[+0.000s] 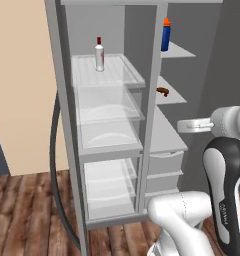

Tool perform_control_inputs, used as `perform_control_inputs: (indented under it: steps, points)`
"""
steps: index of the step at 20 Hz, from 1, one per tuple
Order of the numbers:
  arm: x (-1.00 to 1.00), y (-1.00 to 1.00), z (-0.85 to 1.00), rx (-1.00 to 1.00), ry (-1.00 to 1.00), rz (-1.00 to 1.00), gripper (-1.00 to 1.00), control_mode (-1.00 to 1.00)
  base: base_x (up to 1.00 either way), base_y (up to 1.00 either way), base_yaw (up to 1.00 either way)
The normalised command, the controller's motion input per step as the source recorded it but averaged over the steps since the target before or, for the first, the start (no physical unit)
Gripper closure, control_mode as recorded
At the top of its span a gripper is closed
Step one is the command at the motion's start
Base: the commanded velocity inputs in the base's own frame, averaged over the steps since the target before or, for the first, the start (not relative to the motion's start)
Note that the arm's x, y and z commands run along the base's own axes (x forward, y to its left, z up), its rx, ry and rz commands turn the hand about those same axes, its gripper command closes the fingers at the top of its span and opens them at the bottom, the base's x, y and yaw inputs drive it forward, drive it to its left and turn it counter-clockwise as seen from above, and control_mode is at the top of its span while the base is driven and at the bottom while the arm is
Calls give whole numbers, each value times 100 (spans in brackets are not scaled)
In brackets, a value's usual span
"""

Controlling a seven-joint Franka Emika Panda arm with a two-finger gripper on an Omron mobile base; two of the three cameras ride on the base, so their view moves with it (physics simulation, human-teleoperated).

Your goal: There's a chicken drumstick in the fridge that needs to be moved to the freezer for freezing. Pick up the chicken drumstick from the fridge, place it on any shelf in the freezer, and close the fridge and freezer doors when done.

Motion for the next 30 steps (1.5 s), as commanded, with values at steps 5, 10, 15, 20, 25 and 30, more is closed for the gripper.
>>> perform_control_inputs:
  steps: [5,10,15,20,25,30]
  points:
    - [0,0,0,0,0,0,-100,100,-18,0,0]
    - [0,0,0,0,0,0,-100,100,-53,-6,0]
    - [0,0,0,0,0,0,-100,100,-7,0,0]
    - [0,0,0,0,0,0,-100,100,17,0,0]
    - [0,0,0,0,0,0,-100,100,14,0,0]
    - [0,0,0,0,0,0,-100,100,1,0,0]
